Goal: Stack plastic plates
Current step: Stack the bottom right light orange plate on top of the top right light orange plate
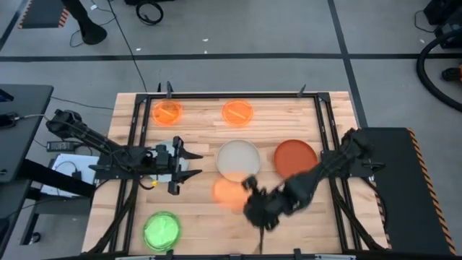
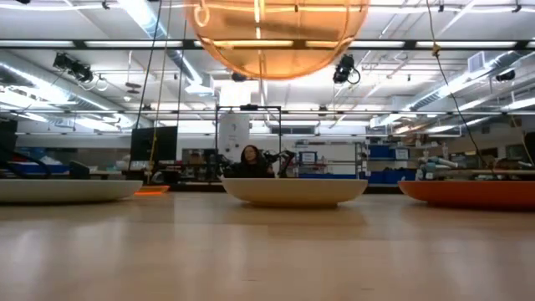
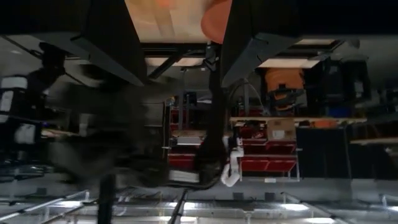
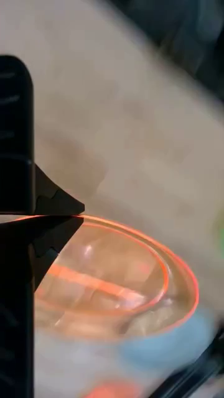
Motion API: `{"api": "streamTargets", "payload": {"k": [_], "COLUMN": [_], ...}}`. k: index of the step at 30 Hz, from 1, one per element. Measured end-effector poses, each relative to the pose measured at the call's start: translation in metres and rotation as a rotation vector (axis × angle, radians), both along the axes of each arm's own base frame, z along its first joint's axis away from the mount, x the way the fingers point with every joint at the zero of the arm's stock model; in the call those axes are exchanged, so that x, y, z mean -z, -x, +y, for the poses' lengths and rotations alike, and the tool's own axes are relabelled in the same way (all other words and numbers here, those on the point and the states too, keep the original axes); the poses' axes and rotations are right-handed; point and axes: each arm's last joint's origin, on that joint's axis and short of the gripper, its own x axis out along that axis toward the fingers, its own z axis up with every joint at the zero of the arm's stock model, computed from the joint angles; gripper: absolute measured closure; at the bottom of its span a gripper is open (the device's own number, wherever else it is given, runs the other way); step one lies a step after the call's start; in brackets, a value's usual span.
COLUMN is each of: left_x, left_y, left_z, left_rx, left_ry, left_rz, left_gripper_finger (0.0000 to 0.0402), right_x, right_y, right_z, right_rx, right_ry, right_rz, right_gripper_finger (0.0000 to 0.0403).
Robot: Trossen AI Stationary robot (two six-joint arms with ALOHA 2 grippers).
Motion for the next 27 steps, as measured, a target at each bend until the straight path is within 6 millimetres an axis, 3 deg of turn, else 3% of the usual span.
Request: {"api": "streamTargets", "payload": {"k": [5,8,12,17,21,27], "left_x": [-0.006,-0.004,0.005,0.017,0.021,0.021], "left_y": [0.009,0.009,0.004,-0.004,-0.008,-0.009], "left_z": [-0.005,-0.002,0.008,0.029,0.044,0.053], "left_rx": [-0.002,-0.102,-0.192,-0.265,-0.301,-0.339], "left_ry": [-0.072,-0.086,-0.086,-0.044,-0.004,-0.003], "left_rz": [-0.018,0.01,0.102,0.205,0.243,0.241], "left_gripper_finger": [0.0189,0.0189,0.0189,0.0189,0.0189,0.0189], "right_x": [-0.019,-0.019,-0.006,0.03,0.064,0.102], "right_y": [-0.006,-0.019,-0.038,-0.055,-0.06,-0.062], "right_z": [-0.077,-0.131,-0.206,-0.293,-0.335,-0.368], "right_rx": [0.219,0.293,0.346,0.407,0.446,0.492], "right_ry": [0.102,0.154,0.179,0.112,0.098,0.084], "right_rz": [0.041,0.086,0.141,0.203,0.272,0.348], "right_gripper_finger": [0.0399,0.0399,0.0399,0.04,0.04,0.04]}}
